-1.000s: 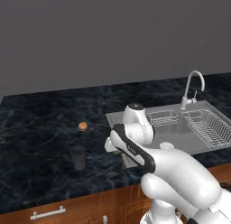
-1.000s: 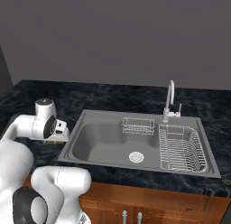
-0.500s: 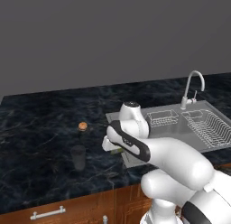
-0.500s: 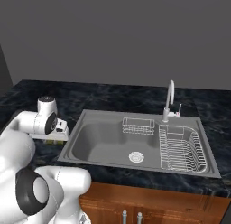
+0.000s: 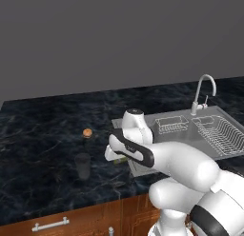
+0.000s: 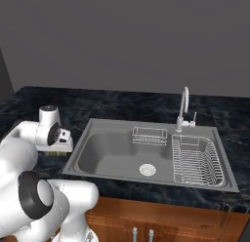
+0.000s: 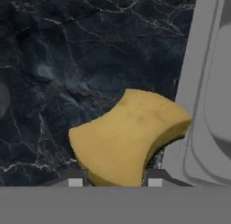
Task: Open the cabinet. Pick the sponge and place it next to the sink. Then close the cabinet.
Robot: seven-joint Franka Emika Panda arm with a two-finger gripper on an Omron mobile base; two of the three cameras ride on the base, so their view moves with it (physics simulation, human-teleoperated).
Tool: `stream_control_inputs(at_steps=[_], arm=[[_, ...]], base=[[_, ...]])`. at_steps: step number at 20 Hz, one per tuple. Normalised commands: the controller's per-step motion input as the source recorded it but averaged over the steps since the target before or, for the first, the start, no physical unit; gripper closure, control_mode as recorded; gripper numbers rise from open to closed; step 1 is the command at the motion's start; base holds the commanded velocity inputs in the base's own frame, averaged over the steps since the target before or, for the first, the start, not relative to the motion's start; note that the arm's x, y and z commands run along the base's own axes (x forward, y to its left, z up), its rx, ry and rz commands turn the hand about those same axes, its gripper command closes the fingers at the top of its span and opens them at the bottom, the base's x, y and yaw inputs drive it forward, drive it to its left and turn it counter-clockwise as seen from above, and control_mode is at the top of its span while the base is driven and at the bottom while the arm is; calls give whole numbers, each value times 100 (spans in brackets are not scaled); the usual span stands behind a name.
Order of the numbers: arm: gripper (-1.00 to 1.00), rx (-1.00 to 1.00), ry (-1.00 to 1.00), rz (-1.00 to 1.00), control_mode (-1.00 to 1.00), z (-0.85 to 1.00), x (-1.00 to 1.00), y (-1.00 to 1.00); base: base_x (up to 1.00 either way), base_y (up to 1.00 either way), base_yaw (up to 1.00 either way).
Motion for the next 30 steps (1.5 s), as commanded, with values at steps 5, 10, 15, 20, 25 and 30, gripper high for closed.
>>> stream_control_inputs(at_steps=[5, 10, 15, 20, 25, 30], arm=[[100, 0, 0, 7, -100, -17, 20, 10], [100, 0, 0, 9, -100, -12, 20, 7], [100, 0, -1, 10, -100, -11, 21, 0], [100, 0, -3, 10, -100, -9, 6, 1], [100, 0, 0, 6, -100, -15, 0, 1], [100, 0, 0, 2, -100, -30, 0, 0]], base=[[0, 0, 0], [0, 0, 0], [0, 0, 0], [0, 0, 0], [0, 0, 0], [0, 0, 0]])
